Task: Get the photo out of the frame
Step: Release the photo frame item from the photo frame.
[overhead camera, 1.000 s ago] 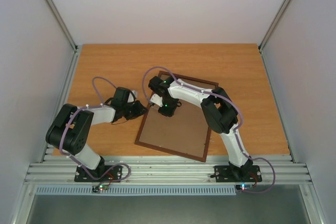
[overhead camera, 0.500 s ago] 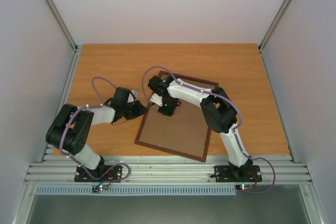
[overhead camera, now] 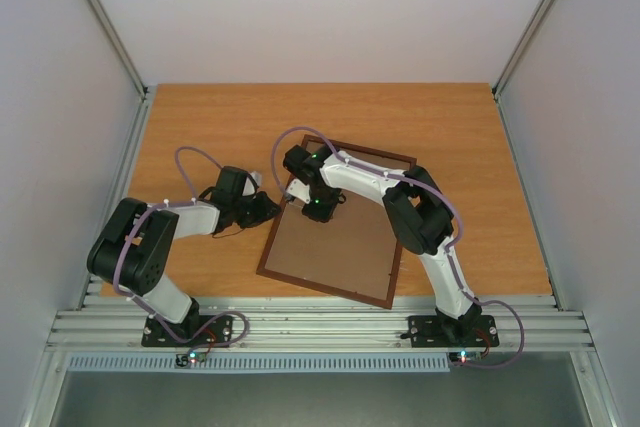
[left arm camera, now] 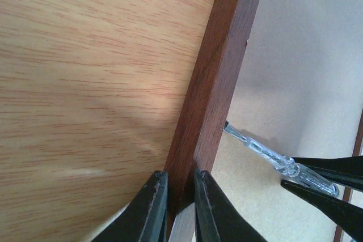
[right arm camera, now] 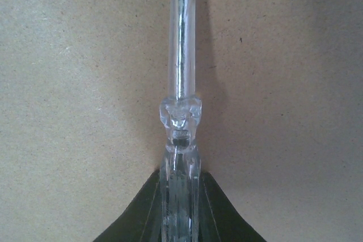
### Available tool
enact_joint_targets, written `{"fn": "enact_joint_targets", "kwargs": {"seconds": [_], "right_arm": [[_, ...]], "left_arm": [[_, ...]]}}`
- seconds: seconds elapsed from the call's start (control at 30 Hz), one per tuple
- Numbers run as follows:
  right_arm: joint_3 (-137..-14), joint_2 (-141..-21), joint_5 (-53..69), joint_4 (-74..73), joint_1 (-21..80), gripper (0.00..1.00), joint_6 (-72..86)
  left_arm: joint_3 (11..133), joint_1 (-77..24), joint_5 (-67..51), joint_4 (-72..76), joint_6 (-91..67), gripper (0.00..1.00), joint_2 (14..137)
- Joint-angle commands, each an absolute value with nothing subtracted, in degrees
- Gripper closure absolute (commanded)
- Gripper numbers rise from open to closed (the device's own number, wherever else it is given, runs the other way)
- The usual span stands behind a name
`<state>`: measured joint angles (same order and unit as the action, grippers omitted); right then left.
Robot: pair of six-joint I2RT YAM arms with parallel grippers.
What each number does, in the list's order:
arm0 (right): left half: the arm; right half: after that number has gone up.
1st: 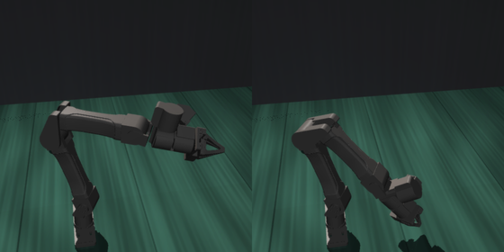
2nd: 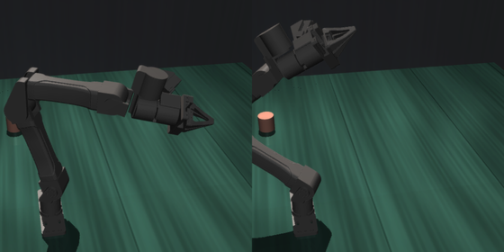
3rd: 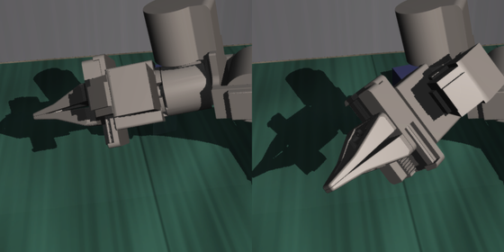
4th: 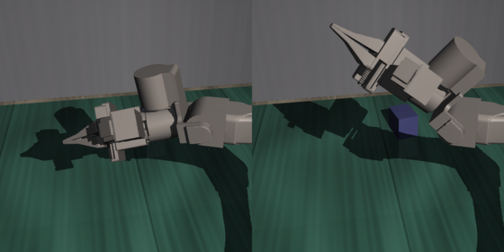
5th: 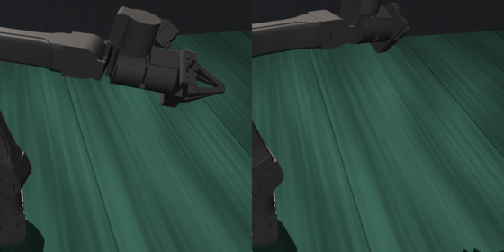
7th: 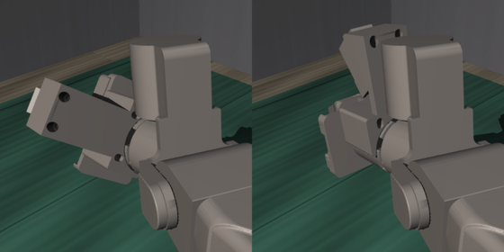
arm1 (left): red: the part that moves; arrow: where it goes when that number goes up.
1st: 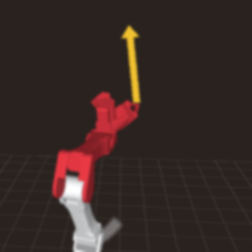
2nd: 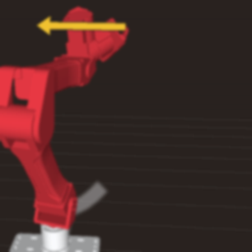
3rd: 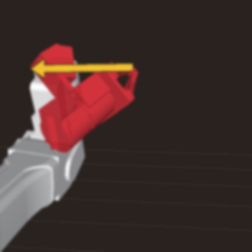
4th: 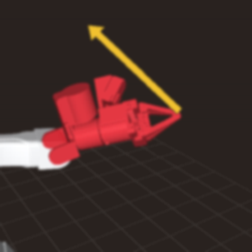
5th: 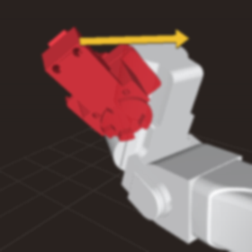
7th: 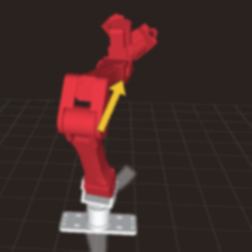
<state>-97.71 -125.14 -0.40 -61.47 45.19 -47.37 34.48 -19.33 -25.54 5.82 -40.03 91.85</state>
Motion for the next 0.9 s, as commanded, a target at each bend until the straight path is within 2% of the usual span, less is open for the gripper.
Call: {"fn": "enact_joint_targets", "kwargs": {"seconds": [0.0,0.87], "right_arm": [[-96.97,-123.88,-0.62,-63.14,44.82,0.99,-46.35],[-103.22,-128.23,3.41,-63.7,45.75,0.99,-44.95]], "left_arm": [[33.13,-19.6,-25.97,4.12,-39.9,0.86,91.94],[32.82,-19.67,-26.94,5.08,-40.3,0.87,92.26]]}}
